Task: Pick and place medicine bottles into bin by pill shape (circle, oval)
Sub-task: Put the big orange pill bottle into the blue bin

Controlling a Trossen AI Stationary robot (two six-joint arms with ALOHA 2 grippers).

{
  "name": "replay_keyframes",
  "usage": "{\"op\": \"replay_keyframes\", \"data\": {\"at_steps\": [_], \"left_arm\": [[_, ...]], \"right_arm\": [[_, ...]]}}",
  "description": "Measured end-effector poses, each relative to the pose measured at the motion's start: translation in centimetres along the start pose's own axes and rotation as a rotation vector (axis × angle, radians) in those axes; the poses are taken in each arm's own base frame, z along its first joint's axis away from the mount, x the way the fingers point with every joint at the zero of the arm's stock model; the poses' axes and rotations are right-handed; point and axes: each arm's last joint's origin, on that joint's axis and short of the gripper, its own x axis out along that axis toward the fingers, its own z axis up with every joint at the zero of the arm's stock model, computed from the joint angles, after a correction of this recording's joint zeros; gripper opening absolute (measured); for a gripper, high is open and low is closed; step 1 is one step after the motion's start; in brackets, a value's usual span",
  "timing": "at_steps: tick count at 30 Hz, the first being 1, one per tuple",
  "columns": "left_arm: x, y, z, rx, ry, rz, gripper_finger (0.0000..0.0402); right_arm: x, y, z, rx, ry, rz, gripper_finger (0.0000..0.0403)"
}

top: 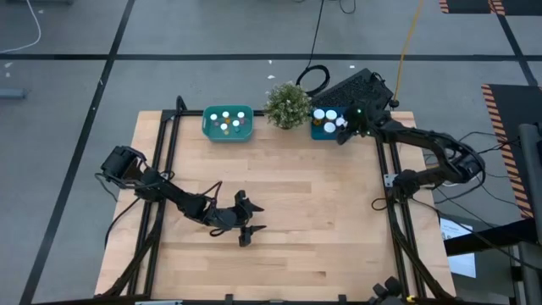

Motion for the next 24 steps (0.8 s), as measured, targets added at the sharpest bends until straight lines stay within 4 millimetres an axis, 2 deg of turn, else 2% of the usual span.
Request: {"op": "replay_keyframes", "data": {"at_steps": [7,24], "left_arm": [[-0.01,-0.05,-0.01,0.002,0.0,-0.002,0.028],[-0.02,-0.07,-0.03,0.004,0.004,-0.008,0.028]], "right_arm": [[0.72,0.02,-0.39,0.027,0.034,0.002,0.0216],[0.58,-0.11,-0.44,0.009,0.048,-0.046,0.0231]]}}
